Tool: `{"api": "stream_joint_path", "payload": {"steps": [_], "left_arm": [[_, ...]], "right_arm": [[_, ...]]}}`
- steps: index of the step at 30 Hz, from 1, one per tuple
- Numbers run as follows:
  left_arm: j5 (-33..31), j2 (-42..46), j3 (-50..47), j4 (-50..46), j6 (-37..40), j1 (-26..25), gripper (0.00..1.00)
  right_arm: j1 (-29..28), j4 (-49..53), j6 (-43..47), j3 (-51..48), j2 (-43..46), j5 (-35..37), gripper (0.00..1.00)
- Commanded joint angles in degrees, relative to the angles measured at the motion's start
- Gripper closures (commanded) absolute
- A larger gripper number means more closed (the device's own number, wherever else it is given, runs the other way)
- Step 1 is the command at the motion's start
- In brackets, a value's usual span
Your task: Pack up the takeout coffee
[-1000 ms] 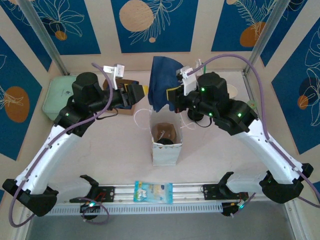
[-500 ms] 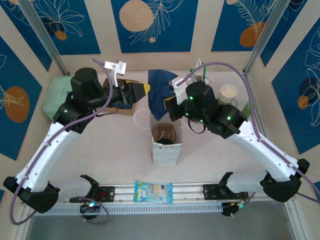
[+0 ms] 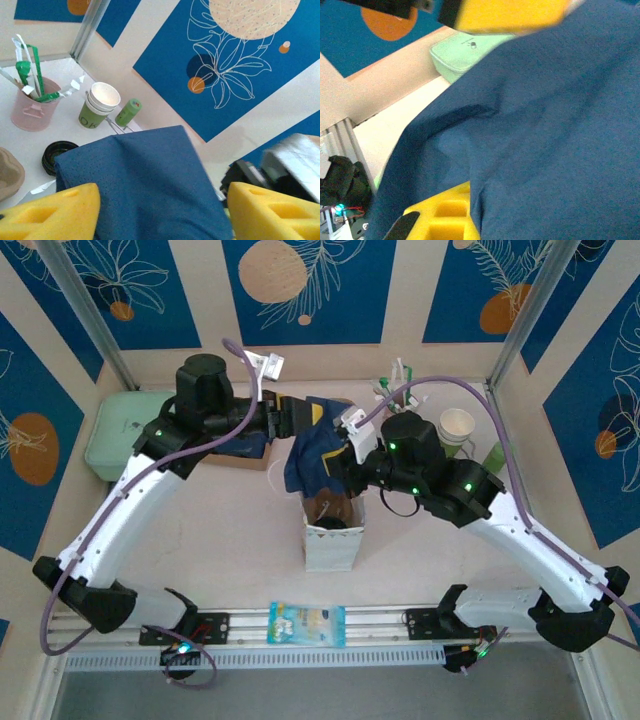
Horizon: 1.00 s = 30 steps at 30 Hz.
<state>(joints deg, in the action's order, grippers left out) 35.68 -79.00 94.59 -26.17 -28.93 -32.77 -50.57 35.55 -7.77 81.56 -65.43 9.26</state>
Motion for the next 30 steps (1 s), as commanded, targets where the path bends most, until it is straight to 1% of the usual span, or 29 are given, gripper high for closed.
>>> {"api": "stream_joint_path", "payload": {"steps": [1,4,9,15,23,26,28,30], "left_arm": [[2.9,-0.9,3.1,-0.9,1.6,-0.6,0.29],[4.0,-2.1,4.3,-1.9,2.1,-0.9,0.29],[4.4,-4.0,6.6,-6.1,4.6,-1.7,0.28],[5.6,-6.0,9.3,-11.1,7.7,-3.4,0.24],[-0.2,-9.9,14.6,-18.9,13.1,-6.8,0.24],[-1.9,-11.3,16.4,-21.3,14.4,-7.7,0.29],[-3.1,-11.5,16.7,-22.0,14.8,-7.9,0.36],[-4.1,-11.4,16.7,-22.0,14.8,-8.0,0.46]], "right_arm": [[-0.5,-2.2,2.3,-0.8,1.6,-4.1,1.0],[-0.8,-2.2,3.0,-0.9,1.9,-4.0,1.0],[-0.9,-1.1,4.5,0.2,1.3,-2.9,1.0],[-1.3,0.5,6.9,1.9,0.3,-0.2,1.0],[-4.0,2.2,9.3,3.9,-1.8,5.6,1.0],[-4.9,2.2,9.8,4.0,-1.9,7.1,1.0],[-5.1,2.2,10.0,4.0,-1.7,7.8,1.0],[-5.3,2.2,10.1,3.8,-1.6,8.4,1.0]]}}
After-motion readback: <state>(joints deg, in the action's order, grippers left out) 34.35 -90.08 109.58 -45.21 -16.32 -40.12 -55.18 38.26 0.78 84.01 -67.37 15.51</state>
